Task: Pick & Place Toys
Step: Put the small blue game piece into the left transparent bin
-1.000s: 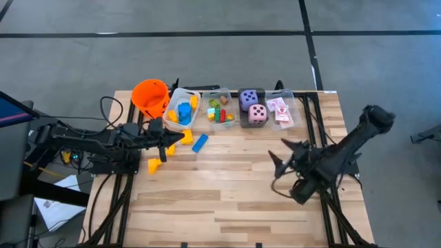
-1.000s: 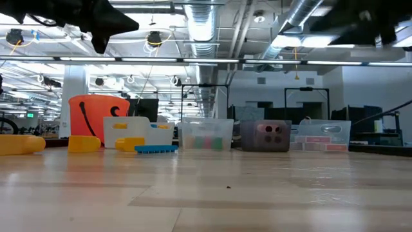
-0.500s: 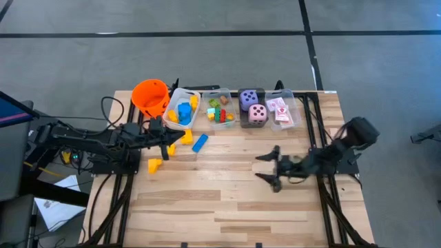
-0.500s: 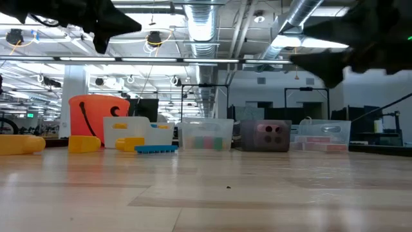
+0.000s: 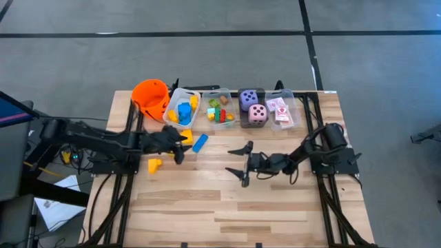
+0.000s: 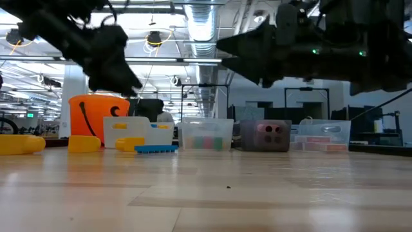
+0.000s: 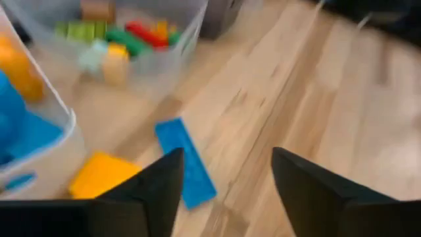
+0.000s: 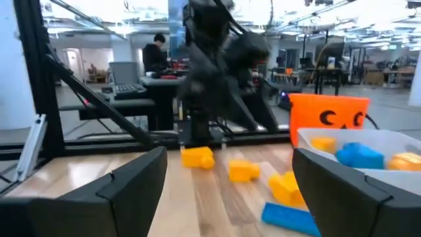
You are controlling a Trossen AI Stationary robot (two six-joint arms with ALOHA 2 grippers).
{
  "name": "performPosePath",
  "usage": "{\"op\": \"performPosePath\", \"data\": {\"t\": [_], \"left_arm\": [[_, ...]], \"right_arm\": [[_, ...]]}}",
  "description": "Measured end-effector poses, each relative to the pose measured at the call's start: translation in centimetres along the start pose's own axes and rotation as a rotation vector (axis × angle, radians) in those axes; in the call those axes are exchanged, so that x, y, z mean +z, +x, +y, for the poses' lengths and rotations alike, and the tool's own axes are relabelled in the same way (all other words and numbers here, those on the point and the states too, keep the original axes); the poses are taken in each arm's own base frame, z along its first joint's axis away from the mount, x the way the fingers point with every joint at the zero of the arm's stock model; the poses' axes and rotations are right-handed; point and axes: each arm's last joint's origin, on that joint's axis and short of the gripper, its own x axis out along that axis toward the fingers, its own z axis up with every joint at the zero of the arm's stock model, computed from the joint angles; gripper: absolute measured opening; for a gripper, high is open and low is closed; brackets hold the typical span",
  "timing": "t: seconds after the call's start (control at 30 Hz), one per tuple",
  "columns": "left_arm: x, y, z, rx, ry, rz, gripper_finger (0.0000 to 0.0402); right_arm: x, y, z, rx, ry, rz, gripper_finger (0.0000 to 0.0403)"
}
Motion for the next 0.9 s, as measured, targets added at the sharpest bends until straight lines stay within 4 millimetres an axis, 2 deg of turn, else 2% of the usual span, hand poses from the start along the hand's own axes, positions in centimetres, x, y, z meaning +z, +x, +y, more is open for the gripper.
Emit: {"op": "performPosePath", "data": {"t": [0.1,0.23,0.4,0.63,0.9], "left_arm": [[-1.3,1.5,-0.2,0.036,0.006,0.095,0.0253],[-2.8,3.2,-0.3,0.075,-0.017,0.186,0.0275],[-4.0,4.6,-0.2,0.132,-0.093,0.236,0.0278],[-5.5,6.2,0.0,0.216,-0.14,0.263,0.0278],[-6.0,8.0,-0.5,0.242,-0.145,0.202,0.0278]], "right_arm": [[0.0,1.0,0.7,0.014,0.007,-0.021,0.032],[0.1,1.6,1.1,0.0,-0.01,-0.024,0.032],[-0.2,1.9,0.0,-0.076,-0.061,0.009,0.032],[-2.0,2.4,-2.1,-0.146,-0.059,0.177,0.032],[-2.4,2.6,-3.3,-0.187,-0.003,0.212,0.032]]}}
